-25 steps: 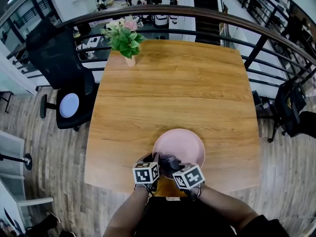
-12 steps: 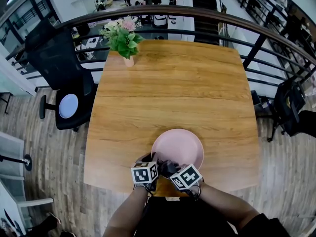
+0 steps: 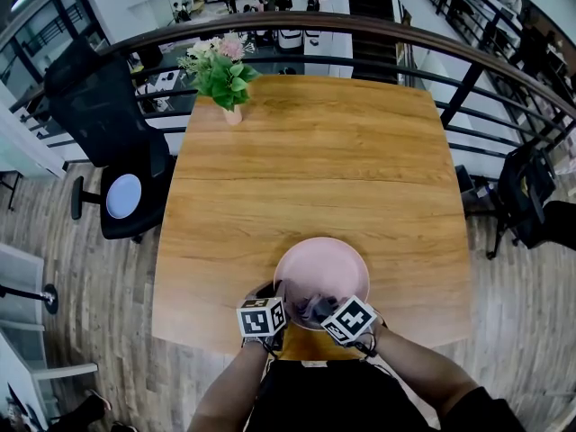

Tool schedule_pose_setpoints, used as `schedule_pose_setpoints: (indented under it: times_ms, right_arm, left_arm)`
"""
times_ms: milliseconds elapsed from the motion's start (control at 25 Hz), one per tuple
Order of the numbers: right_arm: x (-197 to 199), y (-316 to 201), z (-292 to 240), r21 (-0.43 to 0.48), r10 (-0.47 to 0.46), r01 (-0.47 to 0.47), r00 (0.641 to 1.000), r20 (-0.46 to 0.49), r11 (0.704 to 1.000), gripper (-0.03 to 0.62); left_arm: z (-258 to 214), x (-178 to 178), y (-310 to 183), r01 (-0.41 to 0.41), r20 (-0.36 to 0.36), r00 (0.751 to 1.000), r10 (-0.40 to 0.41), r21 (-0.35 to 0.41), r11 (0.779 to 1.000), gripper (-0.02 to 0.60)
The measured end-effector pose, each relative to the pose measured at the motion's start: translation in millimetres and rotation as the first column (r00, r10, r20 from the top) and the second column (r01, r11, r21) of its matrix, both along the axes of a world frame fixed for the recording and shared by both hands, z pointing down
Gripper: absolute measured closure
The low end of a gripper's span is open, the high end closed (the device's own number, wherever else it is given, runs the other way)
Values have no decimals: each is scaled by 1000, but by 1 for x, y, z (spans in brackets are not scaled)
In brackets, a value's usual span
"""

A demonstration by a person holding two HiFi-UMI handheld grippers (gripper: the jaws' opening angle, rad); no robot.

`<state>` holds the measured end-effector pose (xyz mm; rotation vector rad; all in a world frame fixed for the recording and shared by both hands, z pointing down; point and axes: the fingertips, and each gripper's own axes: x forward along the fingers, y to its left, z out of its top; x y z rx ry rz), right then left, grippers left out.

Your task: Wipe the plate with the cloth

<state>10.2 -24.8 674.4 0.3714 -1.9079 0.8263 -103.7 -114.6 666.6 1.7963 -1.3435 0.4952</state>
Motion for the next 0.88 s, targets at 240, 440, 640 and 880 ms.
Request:
schedule_pose_setpoints:
  times_ms: [240, 440, 640, 880]
  right_arm:
    - [30, -14, 2, 5, -26, 27, 998, -62, 1000, 540]
    - [50, -31, 1, 22, -5, 7, 996, -95, 1000, 540]
    - [63, -49, 2, 57, 23, -16, 992, -126, 998, 540]
    - [72, -70, 2, 82, 65, -54, 988, -142, 995, 540]
  left_arm:
    - [0, 1, -1, 1, 0, 1000, -1, 2, 1000, 531]
    - [-1, 1, 0, -1, 2, 1000, 1, 3, 1000, 531]
    - [1, 0, -1, -1, 2, 1000, 1, 2, 1000, 531]
    - [1, 0, -1, -2, 3, 1000, 2, 5, 1000, 531]
